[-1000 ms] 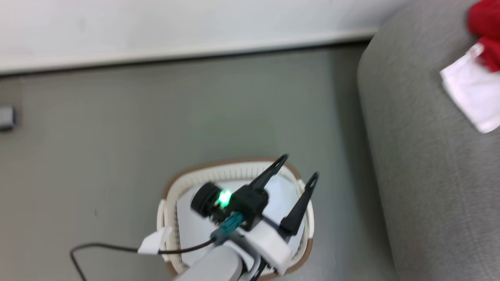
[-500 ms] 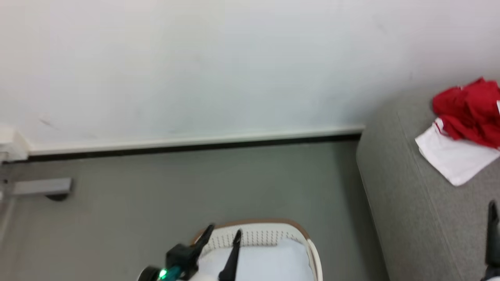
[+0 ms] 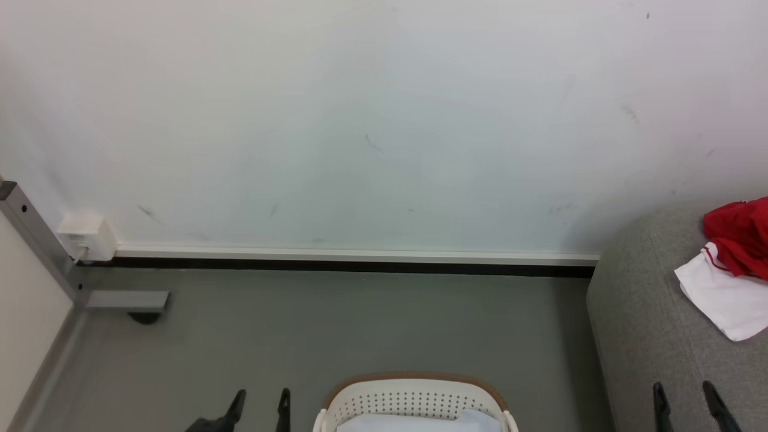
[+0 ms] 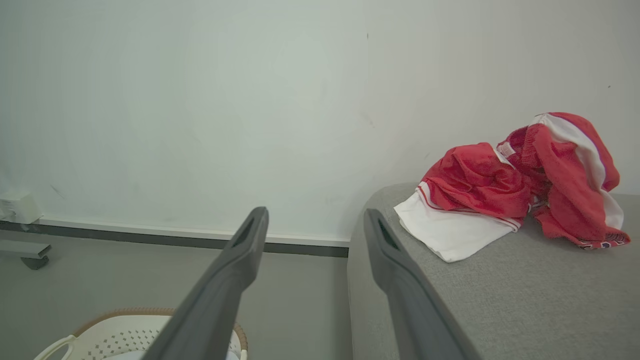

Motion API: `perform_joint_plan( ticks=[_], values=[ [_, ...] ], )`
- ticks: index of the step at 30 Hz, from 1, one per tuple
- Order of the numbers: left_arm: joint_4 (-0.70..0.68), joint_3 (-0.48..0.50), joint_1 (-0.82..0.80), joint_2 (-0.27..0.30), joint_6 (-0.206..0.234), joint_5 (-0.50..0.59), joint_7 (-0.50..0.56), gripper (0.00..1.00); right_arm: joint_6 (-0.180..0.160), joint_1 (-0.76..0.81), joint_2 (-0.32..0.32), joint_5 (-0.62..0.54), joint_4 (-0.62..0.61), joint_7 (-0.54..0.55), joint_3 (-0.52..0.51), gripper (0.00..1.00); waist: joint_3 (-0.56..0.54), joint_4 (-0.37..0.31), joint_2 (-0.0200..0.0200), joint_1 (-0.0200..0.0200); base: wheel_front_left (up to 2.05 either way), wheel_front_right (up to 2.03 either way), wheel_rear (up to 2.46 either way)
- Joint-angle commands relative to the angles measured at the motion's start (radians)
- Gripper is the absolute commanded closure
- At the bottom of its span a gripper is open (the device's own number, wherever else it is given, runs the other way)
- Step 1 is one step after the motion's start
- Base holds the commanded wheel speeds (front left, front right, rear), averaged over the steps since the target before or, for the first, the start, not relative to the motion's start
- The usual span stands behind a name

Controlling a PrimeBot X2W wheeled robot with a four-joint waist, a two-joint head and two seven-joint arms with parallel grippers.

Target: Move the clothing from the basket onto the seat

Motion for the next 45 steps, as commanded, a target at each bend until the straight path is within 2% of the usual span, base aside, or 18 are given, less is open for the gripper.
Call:
perform_joint_plan(
  ticks=[1, 15, 32, 33, 39, 45],
  values=[
    [0.005, 0.015, 0.019, -0.005, -0.01, 0.018, -0.002, 0.0, -0.003, 0.021, 0.002, -0.003, 0.01, 0.001, 0.01, 0.0, -0.003, 0.001, 0.0, 0.0002, 0.0, 0.0, 0.0],
    [0.027, 0.145, 0.059, -0.068, -0.087, 0.128, -0.002, 0.0, -0.003, 0.03, 0.005, 0.022, 0.032, 0.001, 0.057, 0.0, -0.01, -0.017, 0.0, 0.0002, 0.0, 0.0, 0.0],
    [0.054, 0.219, 0.07, -0.119, -0.168, 0.192, -0.001, 0.0, -0.003, 0.026, 0.005, 0.035, 0.034, 0.001, 0.063, 0.0, -0.009, -0.014, 0.0, 0.0002, 0.0, 0.0, 0.0],
    [0.053, 0.217, 0.056, -0.121, -0.169, 0.179, 0.0, 1.0, 0.0, 0.028, 0.006, 0.024, 0.034, 0.0, 0.065, 1.0, -0.009, -0.015, 0.0, 0.0003, 0.0, 0.0, 0.0],
    [0.086, 0.221, 0.067, -0.126, -0.172, 0.155, 0.01, 1.0, 0.0, 0.025, 0.013, 0.049, 0.07, 0.009, 0.065, 1.0, -0.009, -0.015, 0.0, 0.0003, 0.0, 0.0, 0.0],
    [0.072, 0.25, 0.054, -0.128, -0.188, 0.041, 0.043, 1.0, 0.0, 0.003, 0.012, 0.172, 0.07, 0.041, 0.059, 1.0, -0.006, -0.015, 0.0, 0.0003, 0.0, 0.0, 0.0]
  ],
)
